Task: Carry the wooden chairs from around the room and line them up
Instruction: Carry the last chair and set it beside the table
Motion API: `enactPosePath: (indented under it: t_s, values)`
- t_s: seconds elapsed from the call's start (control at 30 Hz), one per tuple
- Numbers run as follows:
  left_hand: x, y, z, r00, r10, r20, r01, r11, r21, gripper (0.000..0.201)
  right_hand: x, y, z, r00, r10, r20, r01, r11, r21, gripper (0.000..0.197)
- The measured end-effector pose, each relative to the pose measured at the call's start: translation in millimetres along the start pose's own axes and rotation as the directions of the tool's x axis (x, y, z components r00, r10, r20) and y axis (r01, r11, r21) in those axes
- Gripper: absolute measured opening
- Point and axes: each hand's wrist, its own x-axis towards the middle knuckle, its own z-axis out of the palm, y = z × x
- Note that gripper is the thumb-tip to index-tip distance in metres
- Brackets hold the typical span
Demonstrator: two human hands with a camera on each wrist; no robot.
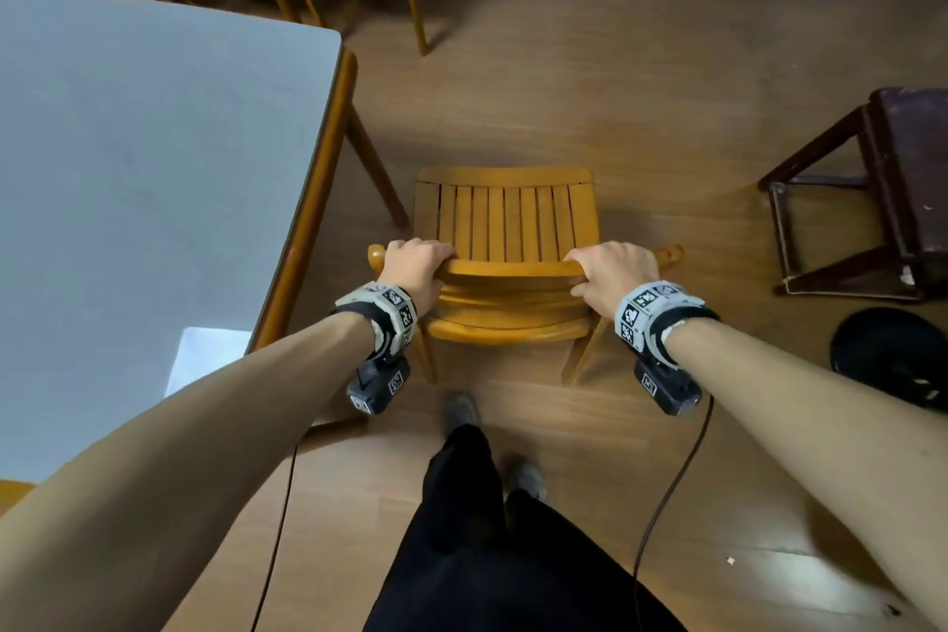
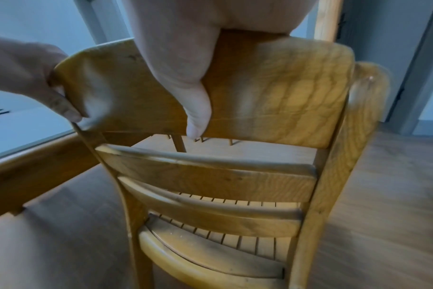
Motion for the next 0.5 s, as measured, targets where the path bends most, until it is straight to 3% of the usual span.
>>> enactPosePath:
  t_s: [0.27,0.5]
  values:
    - [28,-7,0,0.999,-0.035,-0.004,0.035,0.999,-0.010,0.032,25,2,-4,1.000,0.021,0.001,-0.021,1.000,0.011,0.015]
    - [109,-30,-51,0.999,-0.031,-0.031,0.032,0.999,0.017,0.027,103,3,-50,0.995,0.072,-0.069,-0.070,0.997,0.027,0.008]
